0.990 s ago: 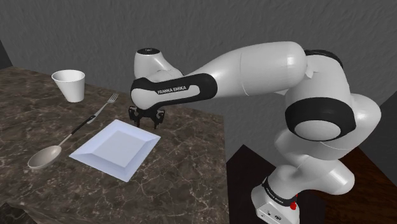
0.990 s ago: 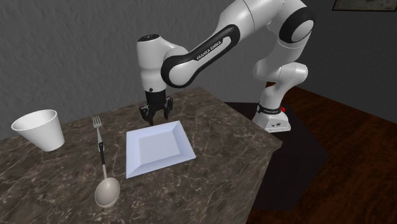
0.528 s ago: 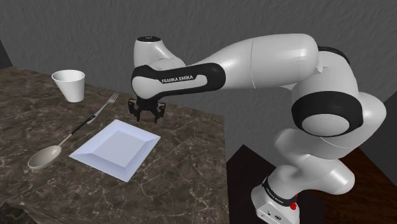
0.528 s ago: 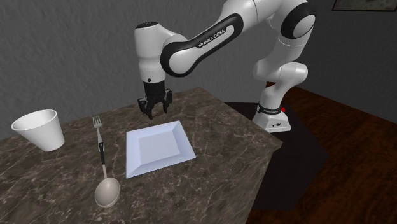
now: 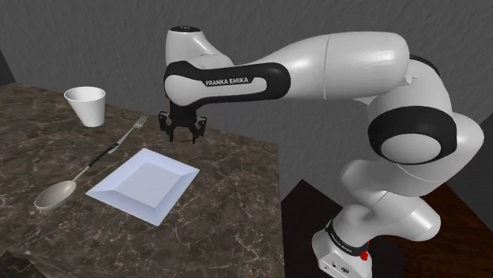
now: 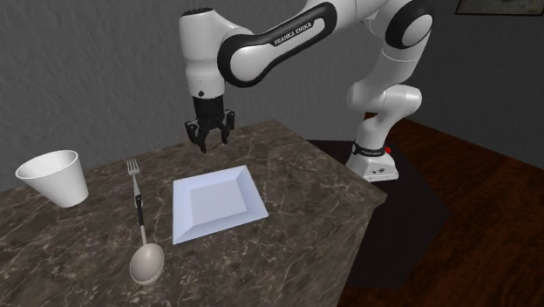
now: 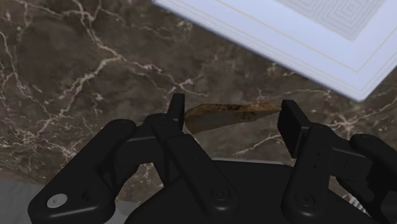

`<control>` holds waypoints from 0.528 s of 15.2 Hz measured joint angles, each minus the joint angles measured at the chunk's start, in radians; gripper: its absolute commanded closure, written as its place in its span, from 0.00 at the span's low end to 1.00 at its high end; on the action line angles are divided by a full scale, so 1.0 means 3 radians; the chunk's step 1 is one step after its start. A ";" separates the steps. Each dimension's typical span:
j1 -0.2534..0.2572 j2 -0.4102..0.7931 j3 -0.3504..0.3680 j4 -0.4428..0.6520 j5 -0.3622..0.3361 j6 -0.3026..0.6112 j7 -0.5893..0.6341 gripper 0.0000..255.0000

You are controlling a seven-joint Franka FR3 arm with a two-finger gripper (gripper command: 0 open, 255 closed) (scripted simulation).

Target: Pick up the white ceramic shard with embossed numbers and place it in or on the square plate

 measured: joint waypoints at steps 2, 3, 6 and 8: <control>0.0057 -0.0019 0.0021 0.0077 0.0000 -0.0061 0.0098 1.00; 0.0063 -0.0069 0.0057 0.0123 0.0032 -0.0072 0.0139 1.00; 0.0155 -0.0125 0.0110 0.0234 0.0053 -0.0141 0.0306 1.00; 0.0197 -0.0199 0.0165 0.0374 0.0085 -0.0221 0.0432 1.00</control>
